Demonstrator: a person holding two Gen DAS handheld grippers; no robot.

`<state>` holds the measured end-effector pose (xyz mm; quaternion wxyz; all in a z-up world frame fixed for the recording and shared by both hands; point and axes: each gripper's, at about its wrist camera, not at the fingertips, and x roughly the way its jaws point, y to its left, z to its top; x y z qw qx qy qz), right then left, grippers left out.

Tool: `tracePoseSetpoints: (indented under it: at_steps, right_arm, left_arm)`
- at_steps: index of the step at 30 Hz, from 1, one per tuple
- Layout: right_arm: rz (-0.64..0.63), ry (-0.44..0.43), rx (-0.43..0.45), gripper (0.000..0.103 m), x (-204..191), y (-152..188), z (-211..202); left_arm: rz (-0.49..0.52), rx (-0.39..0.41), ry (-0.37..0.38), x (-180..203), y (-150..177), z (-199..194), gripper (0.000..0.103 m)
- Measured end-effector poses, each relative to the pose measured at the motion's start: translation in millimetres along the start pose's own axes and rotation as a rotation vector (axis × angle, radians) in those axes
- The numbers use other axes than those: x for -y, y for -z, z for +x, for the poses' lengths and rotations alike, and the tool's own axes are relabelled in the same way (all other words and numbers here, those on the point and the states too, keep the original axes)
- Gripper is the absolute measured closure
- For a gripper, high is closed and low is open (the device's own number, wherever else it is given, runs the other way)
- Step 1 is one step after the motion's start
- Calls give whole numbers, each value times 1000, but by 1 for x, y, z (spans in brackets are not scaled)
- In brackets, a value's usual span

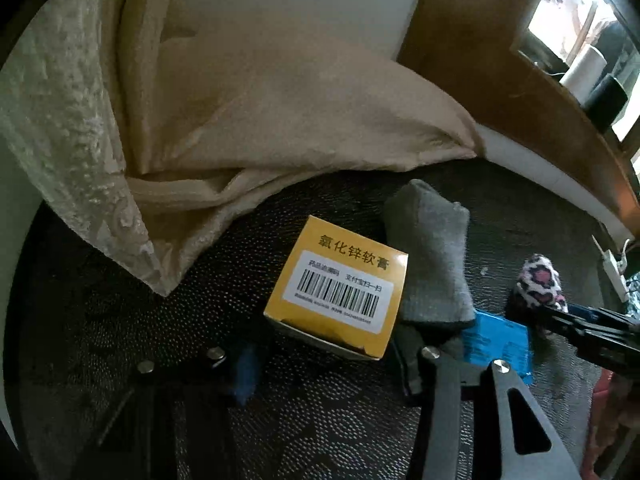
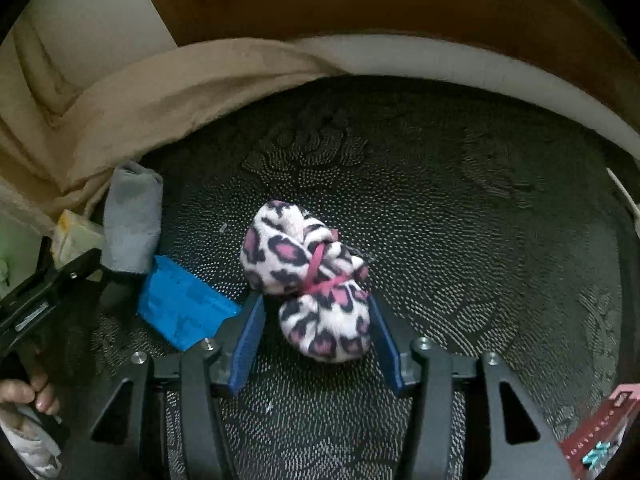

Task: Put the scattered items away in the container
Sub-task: 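Grasp yellow medicine box with left gripper while right gripper grasps leopard plush ball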

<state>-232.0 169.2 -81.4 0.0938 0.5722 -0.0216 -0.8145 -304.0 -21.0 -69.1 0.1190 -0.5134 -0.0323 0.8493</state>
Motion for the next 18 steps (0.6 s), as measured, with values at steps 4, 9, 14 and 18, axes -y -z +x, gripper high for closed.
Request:
tracePoseSetpoints:
  at_steps: [4,9,14,18]
  right_arm:
    - [-14,18,0,65,1,-2,1]
    - [-11,28,23,71,2,5,-16]
    - [-29,30,70,71,-3,14,-43]
    - [-34,20,104,71,-5,21,-67]
  left_arm:
    - [5,3,-1,3,-1,-4,50]
    - [3,8,-4,8,0,-11,50]
    - [19,30,-2,18,3,-29,50]
    - [29,51,1,28,9,-51,50]
